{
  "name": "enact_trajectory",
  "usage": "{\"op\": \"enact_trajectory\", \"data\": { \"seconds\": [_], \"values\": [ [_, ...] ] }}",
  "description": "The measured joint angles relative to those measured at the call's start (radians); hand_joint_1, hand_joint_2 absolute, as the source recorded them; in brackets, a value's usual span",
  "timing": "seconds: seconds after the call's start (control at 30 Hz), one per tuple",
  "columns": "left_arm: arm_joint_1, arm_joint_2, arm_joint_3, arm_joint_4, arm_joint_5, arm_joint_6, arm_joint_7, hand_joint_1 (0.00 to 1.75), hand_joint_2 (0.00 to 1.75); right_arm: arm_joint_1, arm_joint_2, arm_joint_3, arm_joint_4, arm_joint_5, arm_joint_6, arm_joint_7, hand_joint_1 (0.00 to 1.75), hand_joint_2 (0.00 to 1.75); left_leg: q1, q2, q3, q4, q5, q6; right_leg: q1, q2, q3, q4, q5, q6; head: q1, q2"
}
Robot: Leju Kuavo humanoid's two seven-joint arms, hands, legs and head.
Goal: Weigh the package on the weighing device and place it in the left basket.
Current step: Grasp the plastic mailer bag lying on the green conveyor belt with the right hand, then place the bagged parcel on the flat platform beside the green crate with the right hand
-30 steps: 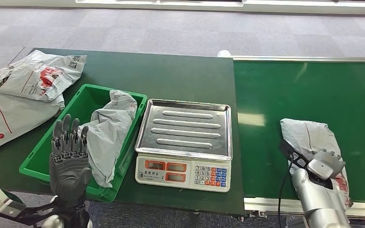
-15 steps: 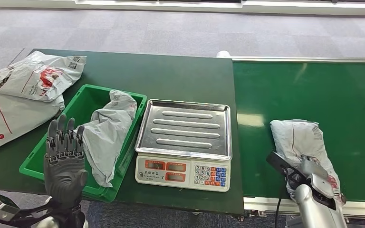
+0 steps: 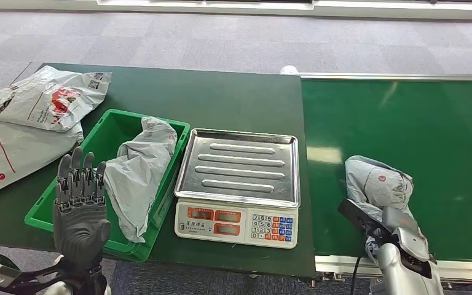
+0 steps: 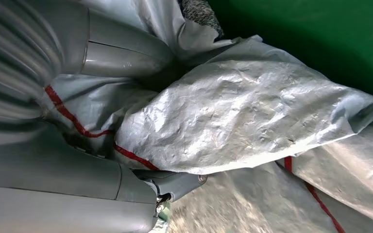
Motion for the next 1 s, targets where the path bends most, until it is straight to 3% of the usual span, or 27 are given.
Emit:
{"op": "enact_trajectory", "data": {
  "seconds": [0.1, 0.17, 0.27, 0.4, 0.47, 0.57, 0.63, 0.73, 0.87, 1.0],
  "values": [
    [0.001, 0.0, 0.001, -0.003, 0.003, 0.001, 0.003, 0.0, 1.75, 0.012, 0.012, 0.003, -0.035, 0.046, -0.052, 0.05, 1.75, 1.75, 0.0, 0.0, -0.002, 0.0, 0.0, 0.0, 0.0, 0.0, -0.001, 0.0, 0.0, 0.0, 0.0, 0.0],
    [0.003, -0.001, 0.004, -0.013, 0.014, 0.003, 0.011, 0.0, 1.75, 0.005, -0.003, 0.033, -0.067, 0.075, -0.175, 0.181, 1.75, 1.75, -0.001, 0.0, -0.004, 0.0, 0.0, 0.0, -0.001, 0.0, -0.002, 0.0, 0.0, 0.0, 0.0, 0.0],
    [0.006, -0.003, 0.011, -0.035, 0.038, 0.0, 0.036, 0.0, 1.75, -0.042, -0.076, 0.147, -0.148, 0.089, -0.32, 0.402, 1.75, 1.75, -0.002, 0.002, -0.004, 0.0, 0.001, 0.001, -0.003, 0.003, -0.003, 0.001, 0.002, 0.002, 0.0, 0.0],
    [-0.001, -0.003, 0.012, -0.033, 0.052, -0.007, 0.053, 0.0, 1.75, -0.122, -0.186, 0.34, -0.283, 0.092, -0.469, 0.478, 1.75, 1.75, -0.004, 0.004, -0.003, 0.0, 0.001, 0.001, -0.004, 0.006, -0.004, 0.001, 0.003, 0.003, 0.0, 0.0],
    [-0.016, -0.001, 0.012, -0.017, 0.052, -0.008, 0.046, 0.0, 1.75, -0.187, -0.223, 0.449, -0.325, 0.093, -0.502, 0.446, 1.75, 1.75, -0.004, 0.005, -0.002, 0.0, 0.001, 0.001, -0.003, 0.007, -0.004, 0.001, 0.003, 0.002, 0.0, 0.0],
    [-0.041, 0.002, 0.011, 0.015, 0.051, -0.009, 0.03, 0.0, 1.75, -0.307, -0.218, 0.571, -0.314, 0.094, -0.532, 0.322, 1.75, 1.75, -0.003, 0.007, -0.002, 0.0, 0.003, 0.0, -0.002, 0.009, -0.004, 0.001, 0.005, 0.0, 0.0, 0.0],
    [-0.057, 0.004, 0.011, 0.034, 0.05, -0.01, 0.021, 0.0, 1.75, -0.39, -0.192, 0.646, -0.273, 0.094, -0.557, 0.252, 1.75, 1.75, -0.003, 0.008, -0.001, 0.0, 0.004, -0.001, -0.001, 0.009, -0.004, 0.001, 0.006, -0.001, 0.0, 0.0],
    [-0.077, 0.007, 0.008, 0.056, 0.049, -0.011, 0.015, 0.0, 1.75, -0.485, -0.147, 0.743, -0.213, 0.091, -0.565, 0.223, 1.75, 1.75, -0.002, 0.006, -0.001, 0.0, 0.005, -0.003, 0.001, 0.007, -0.004, 0.001, 0.006, -0.002, 0.0, 0.0],
    [-0.088, 0.009, 0.007, 0.074, 0.048, -0.011, 0.009, 0.0, 1.75, -0.546, -0.107, 0.802, -0.157, 0.09, -0.578, 0.202, 1.75, 1.75, -0.001, 0.002, -0.003, 0.0, 0.006, -0.003, 0.001, 0.004, -0.004, 0.001, 0.006, -0.002, 0.0, 0.0],
    [-0.097, 0.01, 0.006, 0.089, 0.045, -0.012, 0.002, 0.0, 1.75, -0.589, -0.038, 0.835, -0.091, 0.072, -0.558, 0.067, 1.75, 1.75, -0.001, 0.004, -0.003, 0.0, 0.006, -0.003, 0.001, 0.007, -0.004, 0.001, 0.006, -0.002, 0.0, 0.0]
  ]
}}
